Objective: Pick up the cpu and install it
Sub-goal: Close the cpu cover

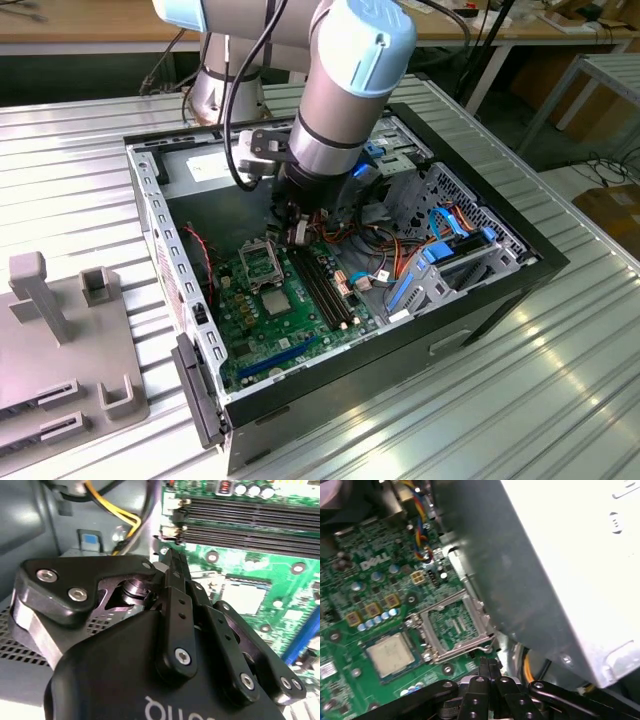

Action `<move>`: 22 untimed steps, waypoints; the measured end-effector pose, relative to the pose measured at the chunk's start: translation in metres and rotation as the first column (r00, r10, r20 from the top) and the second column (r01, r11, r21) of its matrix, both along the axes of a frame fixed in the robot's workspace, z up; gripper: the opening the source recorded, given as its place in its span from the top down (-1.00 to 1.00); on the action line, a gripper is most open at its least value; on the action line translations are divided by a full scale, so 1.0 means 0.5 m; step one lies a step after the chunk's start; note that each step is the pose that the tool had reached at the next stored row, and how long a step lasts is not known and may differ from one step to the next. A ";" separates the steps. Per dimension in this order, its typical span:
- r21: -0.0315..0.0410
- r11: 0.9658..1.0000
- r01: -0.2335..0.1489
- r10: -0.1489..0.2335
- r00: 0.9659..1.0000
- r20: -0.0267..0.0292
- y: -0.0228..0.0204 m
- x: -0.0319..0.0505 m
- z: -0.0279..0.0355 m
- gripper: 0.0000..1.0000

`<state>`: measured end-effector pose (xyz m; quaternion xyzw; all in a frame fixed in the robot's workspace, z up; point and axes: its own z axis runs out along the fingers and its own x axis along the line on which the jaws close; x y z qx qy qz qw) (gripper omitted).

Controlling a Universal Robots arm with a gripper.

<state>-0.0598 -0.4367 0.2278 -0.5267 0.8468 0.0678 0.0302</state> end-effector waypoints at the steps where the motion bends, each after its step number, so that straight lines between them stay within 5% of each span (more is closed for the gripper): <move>1: 0.009 1.000 0.004 -0.004 1.000 0.000 -0.0001 0.000 -0.001 0.79; 3: 0.019 1.000 0.022 -0.022 1.000 0.000 0.0000 0.001 -0.007 0.79; 22: 0.020 0.990 0.140 -0.140 0.990 0.000 0.0034 -0.007 -0.024 0.79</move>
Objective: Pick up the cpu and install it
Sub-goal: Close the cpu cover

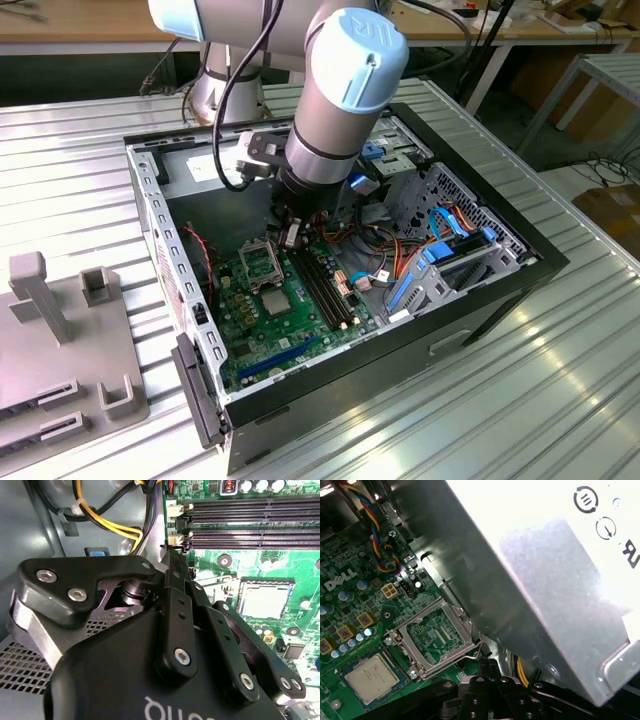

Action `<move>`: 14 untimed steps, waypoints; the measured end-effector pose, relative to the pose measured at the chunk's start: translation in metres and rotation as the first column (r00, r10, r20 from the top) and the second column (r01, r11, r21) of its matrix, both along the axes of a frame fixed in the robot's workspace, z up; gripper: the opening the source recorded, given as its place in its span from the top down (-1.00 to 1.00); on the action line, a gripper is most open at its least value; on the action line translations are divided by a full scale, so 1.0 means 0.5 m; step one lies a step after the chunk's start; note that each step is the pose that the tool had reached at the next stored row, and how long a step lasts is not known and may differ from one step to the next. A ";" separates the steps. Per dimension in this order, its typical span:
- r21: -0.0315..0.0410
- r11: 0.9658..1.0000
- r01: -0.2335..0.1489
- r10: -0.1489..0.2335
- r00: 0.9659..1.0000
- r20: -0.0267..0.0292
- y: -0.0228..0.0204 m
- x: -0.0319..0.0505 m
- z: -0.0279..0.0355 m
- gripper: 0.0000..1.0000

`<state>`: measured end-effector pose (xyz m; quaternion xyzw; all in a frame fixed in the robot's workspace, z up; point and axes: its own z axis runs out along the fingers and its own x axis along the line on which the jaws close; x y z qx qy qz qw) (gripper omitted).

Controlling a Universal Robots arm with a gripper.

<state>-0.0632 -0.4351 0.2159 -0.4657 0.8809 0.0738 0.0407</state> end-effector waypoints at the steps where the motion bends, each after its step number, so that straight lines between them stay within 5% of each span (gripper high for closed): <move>1: 0.001 1.000 0.001 -0.001 1.000 0.000 0.0000 -0.002 0.000 0.79; 14: 0.000 1.000 0.010 -0.010 1.000 0.000 0.0000 -0.007 0.002 0.79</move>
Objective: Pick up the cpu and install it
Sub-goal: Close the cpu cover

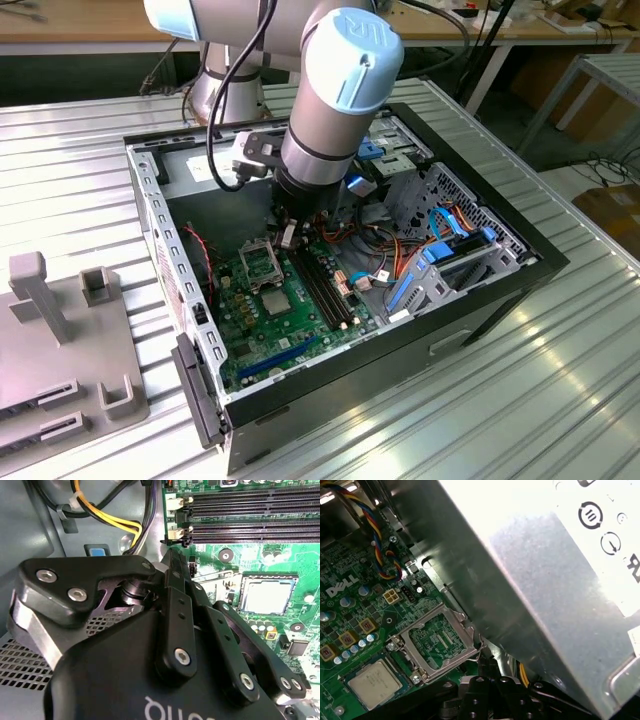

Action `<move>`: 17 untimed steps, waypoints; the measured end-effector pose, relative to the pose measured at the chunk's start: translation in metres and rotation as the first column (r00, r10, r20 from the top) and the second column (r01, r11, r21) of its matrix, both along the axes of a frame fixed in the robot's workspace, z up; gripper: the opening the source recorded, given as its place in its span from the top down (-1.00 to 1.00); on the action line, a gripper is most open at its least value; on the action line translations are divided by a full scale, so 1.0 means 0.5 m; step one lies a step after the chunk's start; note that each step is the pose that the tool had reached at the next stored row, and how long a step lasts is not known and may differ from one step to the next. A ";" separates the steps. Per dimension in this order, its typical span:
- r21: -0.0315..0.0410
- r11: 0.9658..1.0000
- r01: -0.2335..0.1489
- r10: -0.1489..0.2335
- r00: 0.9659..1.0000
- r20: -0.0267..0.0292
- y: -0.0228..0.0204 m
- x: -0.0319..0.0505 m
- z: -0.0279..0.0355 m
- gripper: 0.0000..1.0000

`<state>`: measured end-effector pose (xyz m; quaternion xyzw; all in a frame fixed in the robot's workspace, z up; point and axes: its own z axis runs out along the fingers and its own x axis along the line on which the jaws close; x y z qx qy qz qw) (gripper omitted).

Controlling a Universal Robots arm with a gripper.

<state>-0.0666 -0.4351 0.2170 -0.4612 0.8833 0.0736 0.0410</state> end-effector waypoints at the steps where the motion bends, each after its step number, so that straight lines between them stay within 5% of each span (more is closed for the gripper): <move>1: 0.000 1.000 0.000 0.000 1.000 0.000 0.0001 0.000 0.001 0.79; 9: -0.021 1.000 0.000 0.000 1.000 0.000 0.0000 0.000 0.006 0.79; 17: -0.026 1.000 0.000 0.000 1.000 0.000 0.0002 0.000 0.016 0.79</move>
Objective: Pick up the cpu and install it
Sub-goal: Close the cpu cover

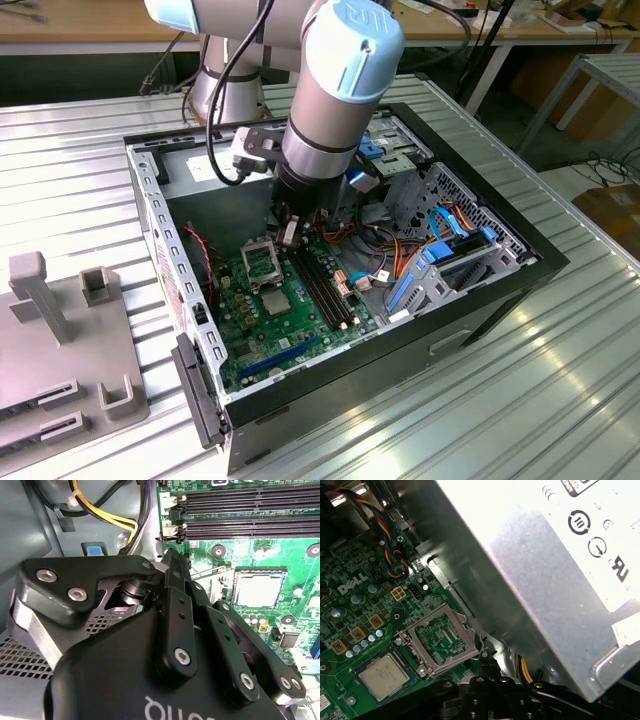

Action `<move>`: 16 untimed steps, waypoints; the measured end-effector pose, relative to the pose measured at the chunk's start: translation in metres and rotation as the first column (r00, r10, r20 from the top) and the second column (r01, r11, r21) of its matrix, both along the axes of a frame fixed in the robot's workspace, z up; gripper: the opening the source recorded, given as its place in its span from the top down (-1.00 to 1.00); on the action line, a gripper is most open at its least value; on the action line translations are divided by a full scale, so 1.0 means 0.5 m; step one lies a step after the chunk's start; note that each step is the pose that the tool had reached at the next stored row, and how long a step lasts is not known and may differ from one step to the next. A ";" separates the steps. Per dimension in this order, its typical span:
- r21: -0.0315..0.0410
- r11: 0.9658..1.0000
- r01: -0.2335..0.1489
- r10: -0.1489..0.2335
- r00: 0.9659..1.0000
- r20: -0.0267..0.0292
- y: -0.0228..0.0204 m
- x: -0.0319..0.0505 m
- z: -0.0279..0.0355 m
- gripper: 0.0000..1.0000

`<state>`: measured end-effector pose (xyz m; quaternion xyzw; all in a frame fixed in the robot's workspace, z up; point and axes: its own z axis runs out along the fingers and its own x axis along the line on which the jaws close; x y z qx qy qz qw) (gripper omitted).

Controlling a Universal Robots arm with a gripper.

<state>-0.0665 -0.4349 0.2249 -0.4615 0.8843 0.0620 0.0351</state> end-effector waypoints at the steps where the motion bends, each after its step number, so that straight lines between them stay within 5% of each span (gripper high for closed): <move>1: -0.001 1.000 0.000 0.000 1.000 0.000 0.0001 0.000 0.001 0.79; 16: -0.047 0.999 0.000 0.000 1.000 0.000 -0.0001 0.000 0.020 0.79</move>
